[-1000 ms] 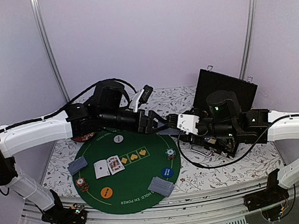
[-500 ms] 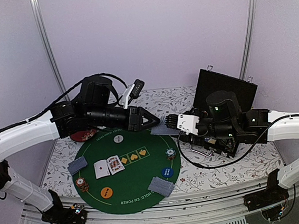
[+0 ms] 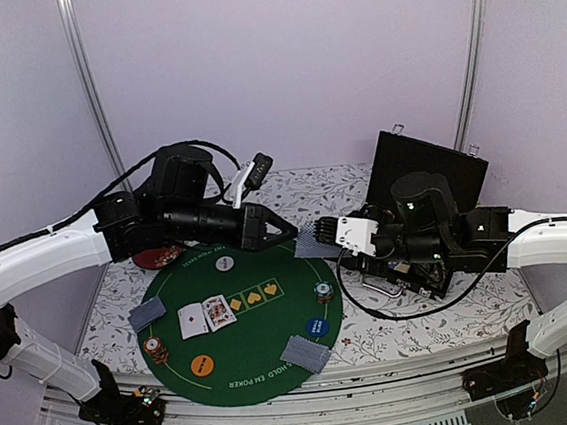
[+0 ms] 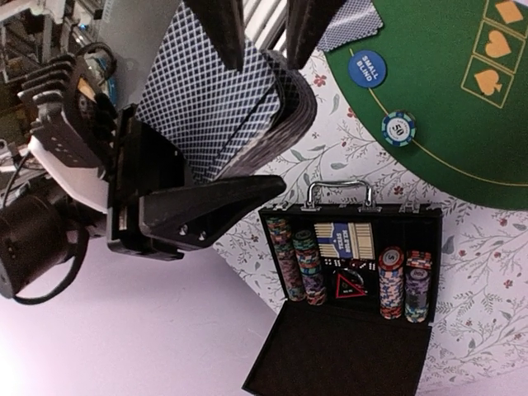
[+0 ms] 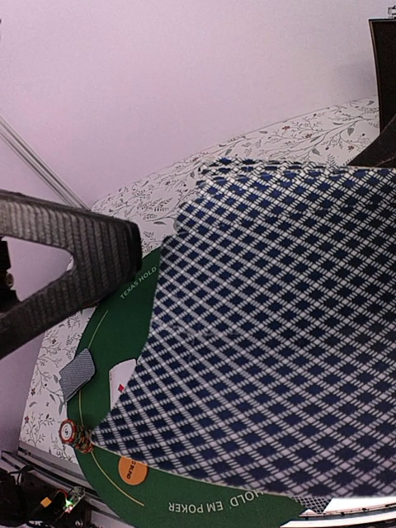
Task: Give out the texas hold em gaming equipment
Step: Pick up the poker card from the face-down deck piles, then flop the poker card into the community card area.
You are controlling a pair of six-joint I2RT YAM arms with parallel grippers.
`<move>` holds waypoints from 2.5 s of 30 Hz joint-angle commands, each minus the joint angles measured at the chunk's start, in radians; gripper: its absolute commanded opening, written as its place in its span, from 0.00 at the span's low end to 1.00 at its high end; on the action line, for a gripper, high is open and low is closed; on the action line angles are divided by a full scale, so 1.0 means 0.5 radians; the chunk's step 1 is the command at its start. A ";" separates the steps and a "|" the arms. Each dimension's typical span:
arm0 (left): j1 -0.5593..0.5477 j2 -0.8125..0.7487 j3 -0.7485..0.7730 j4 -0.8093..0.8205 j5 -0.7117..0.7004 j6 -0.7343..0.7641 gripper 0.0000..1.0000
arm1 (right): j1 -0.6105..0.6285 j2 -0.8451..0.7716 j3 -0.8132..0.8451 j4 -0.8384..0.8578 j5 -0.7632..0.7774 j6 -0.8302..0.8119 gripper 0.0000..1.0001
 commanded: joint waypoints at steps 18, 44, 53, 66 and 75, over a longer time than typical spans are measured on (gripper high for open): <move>0.025 0.083 0.073 -0.045 0.087 -0.008 0.40 | -0.004 -0.049 -0.018 0.038 0.021 -0.007 0.46; 0.030 -0.395 0.103 -0.152 -0.316 0.172 0.00 | -0.004 -0.047 -0.018 0.035 0.050 -0.013 0.46; 0.035 -0.328 0.385 -1.156 -1.808 0.327 0.00 | -0.004 -0.047 -0.011 0.039 0.041 -0.017 0.46; -0.180 0.963 0.596 -1.603 -2.507 0.211 0.00 | -0.004 -0.088 0.001 -0.026 0.077 -0.013 0.46; -0.285 1.416 0.558 -1.577 -2.428 0.191 0.00 | -0.004 -0.117 -0.010 -0.046 0.081 -0.010 0.46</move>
